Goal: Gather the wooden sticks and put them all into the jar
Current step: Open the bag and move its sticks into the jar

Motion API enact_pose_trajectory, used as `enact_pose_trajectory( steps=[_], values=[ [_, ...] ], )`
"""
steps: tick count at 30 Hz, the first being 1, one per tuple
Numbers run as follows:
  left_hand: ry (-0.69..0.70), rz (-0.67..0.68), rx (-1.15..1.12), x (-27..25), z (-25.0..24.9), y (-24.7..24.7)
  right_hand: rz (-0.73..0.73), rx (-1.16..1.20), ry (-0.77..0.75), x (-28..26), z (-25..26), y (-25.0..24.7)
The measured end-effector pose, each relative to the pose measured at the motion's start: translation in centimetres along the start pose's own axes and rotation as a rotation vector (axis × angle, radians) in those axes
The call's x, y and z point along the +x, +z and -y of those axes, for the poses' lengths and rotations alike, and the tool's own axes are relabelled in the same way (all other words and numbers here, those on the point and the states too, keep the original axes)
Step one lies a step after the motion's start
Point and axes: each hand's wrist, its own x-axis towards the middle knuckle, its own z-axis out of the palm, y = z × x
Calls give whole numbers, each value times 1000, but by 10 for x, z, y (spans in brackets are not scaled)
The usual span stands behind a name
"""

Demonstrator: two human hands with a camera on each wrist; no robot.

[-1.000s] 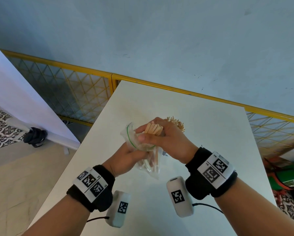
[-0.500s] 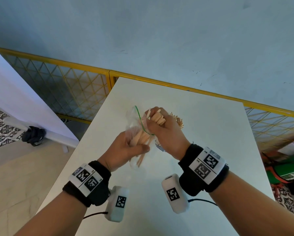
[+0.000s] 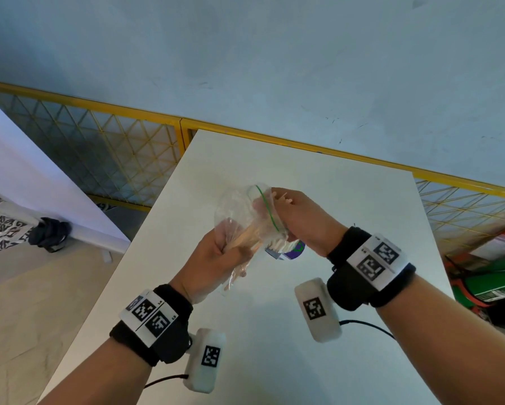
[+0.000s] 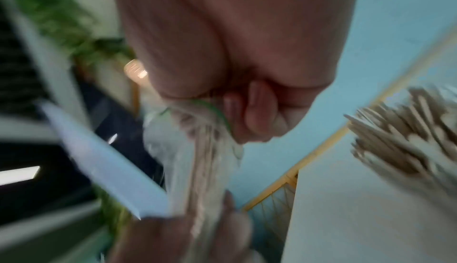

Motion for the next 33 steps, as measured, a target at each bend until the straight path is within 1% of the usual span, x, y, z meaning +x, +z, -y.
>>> enact_pose_trajectory(
  steps=[2, 4, 7, 10, 12, 13, 16, 17, 18, 20, 22, 23, 25, 26, 28, 30, 33],
  values=[
    [7, -19, 41, 3, 1, -1, -141, -259, -80, 6, -6, 2],
    [15, -37, 80, 3, 3, -1, -222, -426, -86, 6, -11, 3],
    [35, -79, 108, 2, 6, 1, -298, -563, -94, -2, -12, 5],
    [55, -129, 191, 1, 11, 4, -317, -597, -95, -7, -8, 10],
    [67, -141, 183, 0, 15, 4, -309, -559, -77, -3, -11, 11],
    [68, -142, 151, 0, 17, 5, -294, -493, -59, 0, -14, 11],
    [61, -127, 17, 2, 17, 8, -208, -113, 65, 7, -21, 15],
    [54, -105, -17, 3, 16, 8, -185, -56, 99, 7, -22, 17],
    [46, -76, -37, 4, 16, 8, -178, -63, 114, 7, -23, 18],
    [18, -30, -43, 5, 17, 4, -191, -168, 91, 9, -27, 18],
    [-17, -22, -19, 5, 20, -1, -233, -257, 54, 10, -29, 15],
    [-28, -17, -6, 5, 22, -4, -263, -262, 47, 10, -30, 12],
    [-34, -7, -4, 3, 24, -6, -322, -145, 48, 12, -31, 5],
    [-30, -7, -14, 2, 25, -7, -325, -77, 46, 13, -30, 2],
    [-17, -8, -18, 1, 25, -8, -276, -40, 50, 14, -28, -3],
    [-9, -15, -11, 2, 24, -6, -224, -73, 33, 15, -28, -5],
    [-16, -21, -28, 5, 26, -4, -207, -113, 40, 16, -29, -4]
  ],
)
